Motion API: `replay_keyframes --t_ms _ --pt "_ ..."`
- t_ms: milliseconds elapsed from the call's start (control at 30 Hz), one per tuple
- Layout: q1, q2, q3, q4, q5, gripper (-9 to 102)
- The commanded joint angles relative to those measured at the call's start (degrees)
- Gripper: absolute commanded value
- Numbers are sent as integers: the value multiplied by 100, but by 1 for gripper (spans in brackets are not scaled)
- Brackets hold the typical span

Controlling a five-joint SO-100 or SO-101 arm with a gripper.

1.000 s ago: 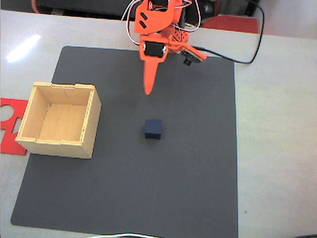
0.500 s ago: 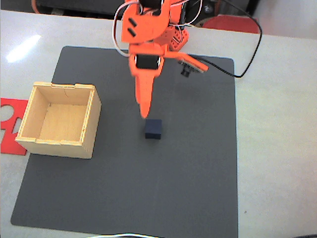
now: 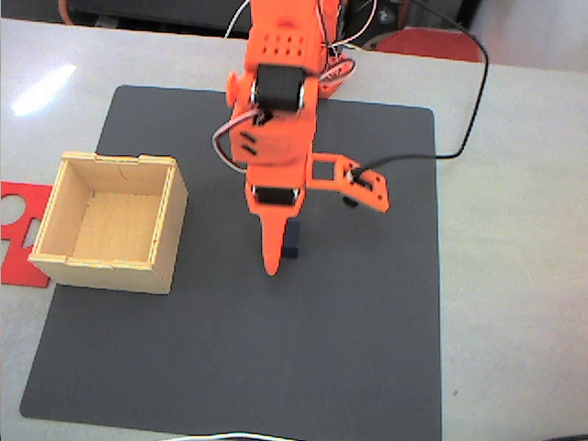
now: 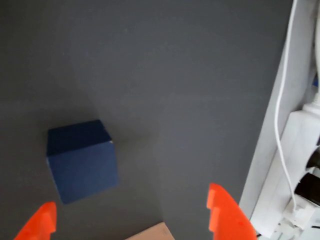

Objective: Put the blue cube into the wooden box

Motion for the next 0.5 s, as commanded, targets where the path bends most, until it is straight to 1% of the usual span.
replay_keyframes --t_ms 0,300,467 --pt "-44 -132 -343 79 97 38" --pt "-35 -747 -343 9 343 36" --pt "-141 -914 -343 -141 360 25"
